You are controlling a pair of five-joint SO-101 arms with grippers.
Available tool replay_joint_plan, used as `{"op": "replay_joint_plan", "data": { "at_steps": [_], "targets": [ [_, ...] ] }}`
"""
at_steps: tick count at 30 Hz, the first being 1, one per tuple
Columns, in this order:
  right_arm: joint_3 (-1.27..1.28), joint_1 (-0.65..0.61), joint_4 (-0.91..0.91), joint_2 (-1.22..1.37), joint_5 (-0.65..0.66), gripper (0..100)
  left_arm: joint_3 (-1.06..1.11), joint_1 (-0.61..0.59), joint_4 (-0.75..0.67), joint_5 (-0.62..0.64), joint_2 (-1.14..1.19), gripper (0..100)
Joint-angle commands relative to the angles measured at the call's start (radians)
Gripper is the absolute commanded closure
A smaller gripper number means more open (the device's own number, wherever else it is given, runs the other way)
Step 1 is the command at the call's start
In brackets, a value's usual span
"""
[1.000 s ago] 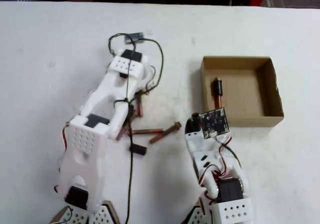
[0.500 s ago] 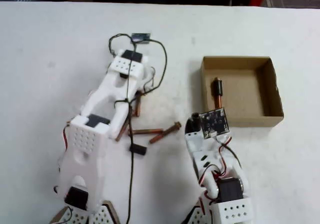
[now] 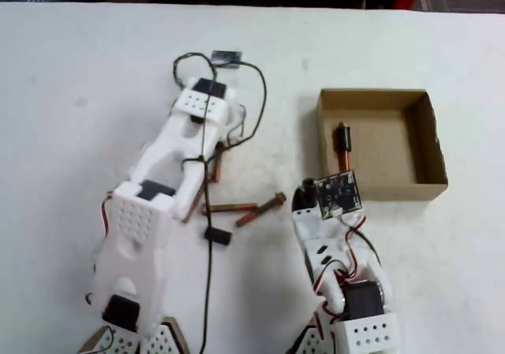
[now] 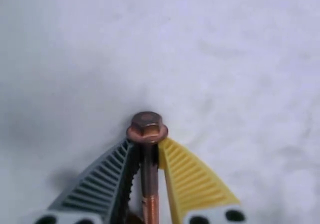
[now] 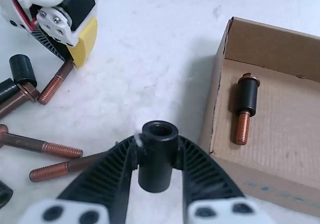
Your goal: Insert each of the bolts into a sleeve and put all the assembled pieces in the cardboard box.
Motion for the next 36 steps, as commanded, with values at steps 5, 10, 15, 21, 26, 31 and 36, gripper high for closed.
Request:
{"op": "replay_joint_plan", "data": {
  "at_steps": [5,10,15,21,26,31,36],
  "targets": [
    [-0.003,-0.001,0.002,-0.013,0.025,97.4,-0.037,0.042,-0.023,-0.009,-0.176,98],
    [0.018,-0.001,-0.035,-0.013,0.025,97.6,-0.043,0.042,0.1,-0.011,-0.294,98],
    [0.028,-0.001,-0.042,-0.013,0.025,97.8,-0.041,0.035,0.245,-0.012,-0.438,98],
    [0.032,-0.002,-0.07,-0.013,0.018,97.8,-0.034,0.036,0.359,-0.049,-0.593,98],
    [0.032,-0.077,-0.107,-0.013,0.018,97.8,-0.034,0.036,0.462,-0.051,-0.69,98],
    [0.032,-0.183,-0.16,-0.013,0.025,97.8,0.017,0.035,0.497,-0.046,-0.803,98],
    [0.032,-0.217,-0.249,-0.013,0.023,97.8,0.229,0.035,0.445,-0.052,-1.0,98]
  ]
}}
